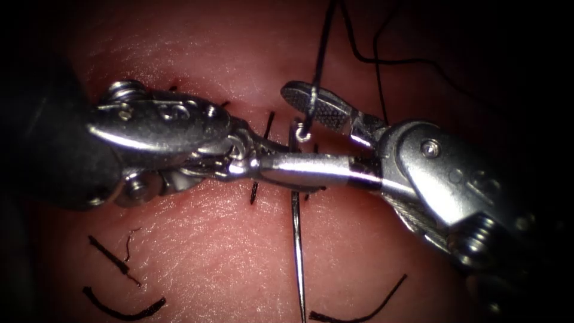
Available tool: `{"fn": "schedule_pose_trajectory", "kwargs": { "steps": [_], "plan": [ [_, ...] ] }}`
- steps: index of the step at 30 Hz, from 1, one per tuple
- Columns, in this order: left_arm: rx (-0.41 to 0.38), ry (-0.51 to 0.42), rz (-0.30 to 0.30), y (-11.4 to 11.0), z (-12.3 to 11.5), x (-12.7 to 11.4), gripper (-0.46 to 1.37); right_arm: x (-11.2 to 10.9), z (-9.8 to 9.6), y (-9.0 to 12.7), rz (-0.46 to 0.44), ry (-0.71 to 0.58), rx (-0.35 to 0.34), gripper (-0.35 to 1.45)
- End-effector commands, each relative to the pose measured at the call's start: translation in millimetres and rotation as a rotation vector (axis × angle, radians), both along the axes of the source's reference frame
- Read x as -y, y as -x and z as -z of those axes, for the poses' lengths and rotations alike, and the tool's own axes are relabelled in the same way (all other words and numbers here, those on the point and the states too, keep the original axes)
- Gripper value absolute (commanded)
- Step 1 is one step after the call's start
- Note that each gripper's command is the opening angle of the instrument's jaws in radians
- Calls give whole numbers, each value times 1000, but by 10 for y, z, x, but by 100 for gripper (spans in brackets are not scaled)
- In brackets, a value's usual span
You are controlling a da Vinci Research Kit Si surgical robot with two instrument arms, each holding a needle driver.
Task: Wound Closure
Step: Pass the needle from the left to the right gripper
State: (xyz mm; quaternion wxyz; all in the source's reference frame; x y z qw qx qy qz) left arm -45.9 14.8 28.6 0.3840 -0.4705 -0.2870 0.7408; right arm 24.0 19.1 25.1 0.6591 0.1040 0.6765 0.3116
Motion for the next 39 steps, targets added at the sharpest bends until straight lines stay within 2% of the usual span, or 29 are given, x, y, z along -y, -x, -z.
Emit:
{"fn": "schedule_pose_trajectory", "kwargs": {
  "steps": [1,12,20,24,27,33,39],
  "plan": [
    [5,8,-9,0,-1,1,-35,-1,0,0,-6,-1,2,-35],
    [18,15,-36,2,1,3,-35,0,1,10,33,-7,24,-35],
    [16,-2,-30,2,2,3,-35,-1,2,19,6,14,23,-35],
    [4,-68,-1,3,2,1,44,-1,4,19,-10,27,13,-35],
    [-9,-90,19,4,2,0,72,-3,5,19,-26,39,5,-35],
    [-11,-109,32,4,0,3,85,-10,9,20,-80,46,-33,-35],
    [10,-122,63,4,-3,8,86,-19,13,24,-127,43,-50,-35]
  ]
}}
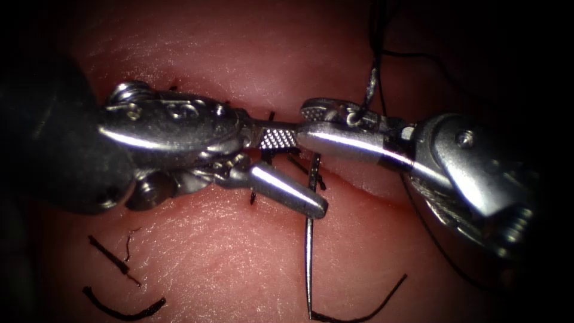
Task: Wound Closure
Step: Pass the needle from the left to the right gripper, then pass the needle back to the left to readjust grip
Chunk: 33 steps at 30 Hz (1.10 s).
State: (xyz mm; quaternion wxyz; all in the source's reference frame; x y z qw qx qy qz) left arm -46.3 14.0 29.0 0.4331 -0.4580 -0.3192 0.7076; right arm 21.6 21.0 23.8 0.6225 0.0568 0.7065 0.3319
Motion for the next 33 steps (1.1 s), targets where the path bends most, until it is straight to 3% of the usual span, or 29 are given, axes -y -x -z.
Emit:
{"fn": "schedule_pose_trajectory", "kwargs": {
  "steps": [1,12,18,27,33],
  "plan": [
    [2,-4,7,0,0,1,86,-2,1,1,-16,-6,8,-35],
    [18,-2,49,-6,-1,1,83,-10,2,15,-69,-101,45,-35],
    [0,14,104,-17,-1,-1,78,-4,5,24,-158,-184,93,-35],
    [-62,-6,194,-13,6,1,85,1,10,22,-266,-301,132,-35],
    [-81,-7,219,-8,9,8,92,1,10,22,-332,-346,161,-35]
  ]
}}
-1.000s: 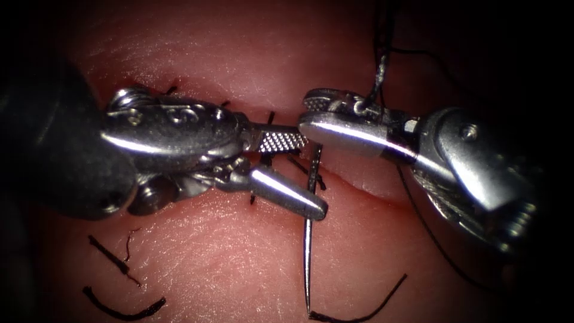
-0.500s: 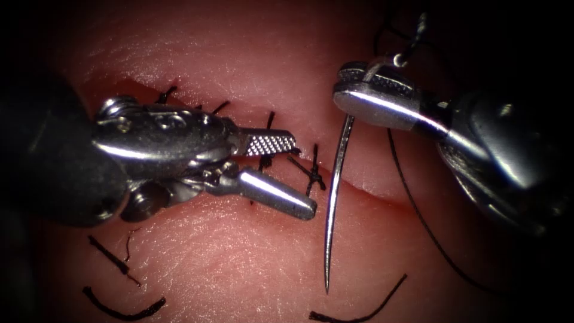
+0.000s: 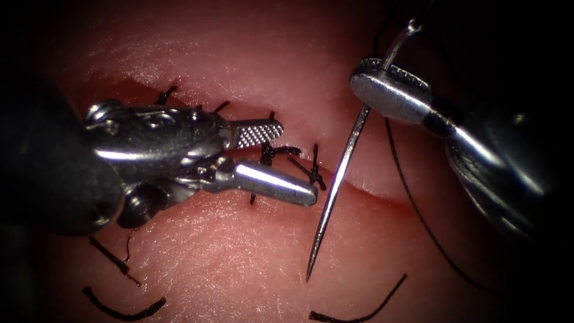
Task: Wound Closure
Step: Pass the needle back to the left to readjust grip
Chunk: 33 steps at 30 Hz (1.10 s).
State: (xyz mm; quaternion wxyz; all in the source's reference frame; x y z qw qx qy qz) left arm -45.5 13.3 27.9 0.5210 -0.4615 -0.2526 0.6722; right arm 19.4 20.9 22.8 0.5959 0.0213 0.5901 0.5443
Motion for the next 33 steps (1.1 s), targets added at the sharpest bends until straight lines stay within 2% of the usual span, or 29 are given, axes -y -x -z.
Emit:
{"fn": "schedule_pose_trajectory", "kwargs": {
  "steps": [1,8,13,17,18,19,21,24,25,28,33],
  "plan": [
    [-6,-2,-2,2,-2,2,93,0,0,-1,-15,-10,7,-35],
    [17,-16,-26,16,-3,10,93,4,1,-7,-18,-14,-1,-35],
    [34,-21,-39,24,-5,10,87,8,4,-14,-9,-8,-13,-35],
    [38,-25,-41,21,-9,8,75,9,4,-15,-3,-5,-20,-35],
    [39,-30,-40,20,-9,8,71,9,4,-15,0,-4,-22,-35],
    [42,-35,-41,17,-11,9,55,10,4,-15,6,-1,-29,-35],
    [48,-35,-47,15,-12,10,41,10,4,-15,9,0,-32,-35],
    [62,-35,-61,11,-15,15,-28,11,4,-15,14,1,-37,-35],
    [74,-37,-73,11,-16,17,-35,11,5,-16,18,3,-41,-35],
    [89,-37,-91,12,-17,22,-35,12,6,-17,24,5,-48,-35],
    [120,-47,-79,12,-18,20,-35,13,7,-18,29,8,-59,-35]
  ]
}}
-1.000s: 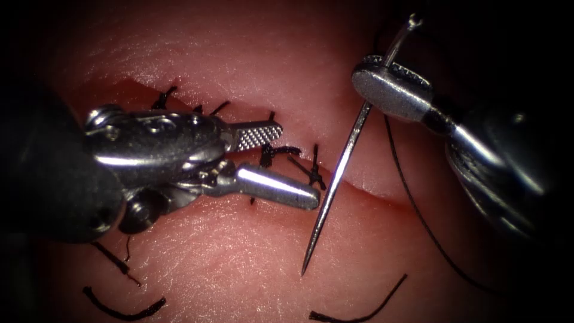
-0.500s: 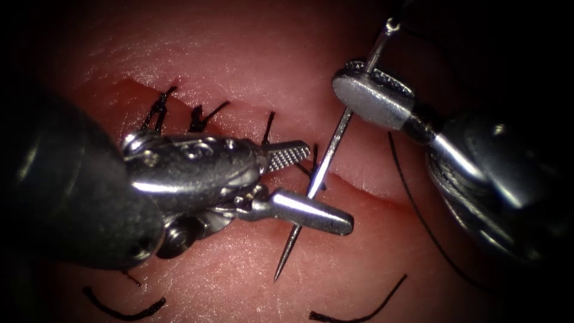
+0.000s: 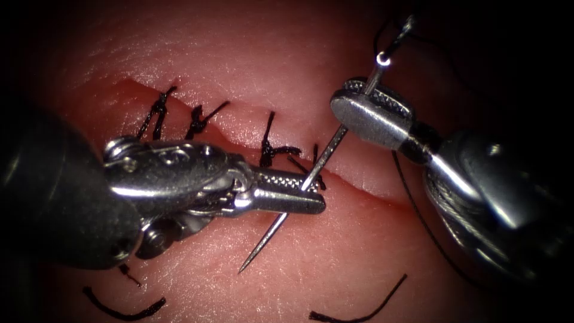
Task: Wound Closure
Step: Pass the needle back to the left to readjust grip
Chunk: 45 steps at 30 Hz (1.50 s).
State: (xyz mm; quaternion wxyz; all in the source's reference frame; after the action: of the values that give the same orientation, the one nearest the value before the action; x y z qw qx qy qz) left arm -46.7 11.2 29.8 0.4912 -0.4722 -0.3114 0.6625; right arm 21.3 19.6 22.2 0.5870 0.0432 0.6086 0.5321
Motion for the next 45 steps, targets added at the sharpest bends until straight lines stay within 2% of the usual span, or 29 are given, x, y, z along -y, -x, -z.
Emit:
{"fn": "schedule_pose_trajectory", "kwargs": {
  "steps": [1,5,6,7,8,11,12,15,20,25,27,32,36,42,45],
  "plan": [
    [28,-7,6,-1,0,-2,-35,-1,0,1,5,2,-6,-35],
    [45,-12,14,-4,1,-5,-35,-2,-2,4,7,2,-8,-35],
    [46,-10,21,-5,1,-6,-35,-2,-2,5,8,2,-8,-17],
    [44,-10,23,-6,1,-6,-35,-2,-2,6,8,2,-8,-9],
    [42,-9,24,-7,1,-6,-35,-2,-2,7,7,-3,-12,21],
    [42,-6,36,-8,2,-7,-35,-2,-2,7,10,-2,-14,69],
    [45,-12,40,-7,2,-7,-35,-1,-2,7,9,-2,-14,78],
    [51,-16,52,-7,3,-8,-35,0,-3,5,12,-4,-10,90],
    [47,-16,57,-4,5,-7,-35,3,-5,3,8,-1,-7,88],
    [30,-13,73,-5,8,-8,-35,4,-7,2,-7,1,70,82],
    [16,-9,87,-5,8,-8,-35,6,-5,-1,-9,-2,98,71],
    [-13,3,109,-5,8,-9,-35,10,1,-11,-1,26,148,75],
    [-58,43,100,-5,6,-10,-35,12,4,-21,19,35,183,72],
    [-69,59,95,-5,7,-10,-35,10,3,-26,28,71,222,66],
    [-73,69,90,-5,7,-10,-35,9,3,-26,37,65,251,45]
  ]
}}
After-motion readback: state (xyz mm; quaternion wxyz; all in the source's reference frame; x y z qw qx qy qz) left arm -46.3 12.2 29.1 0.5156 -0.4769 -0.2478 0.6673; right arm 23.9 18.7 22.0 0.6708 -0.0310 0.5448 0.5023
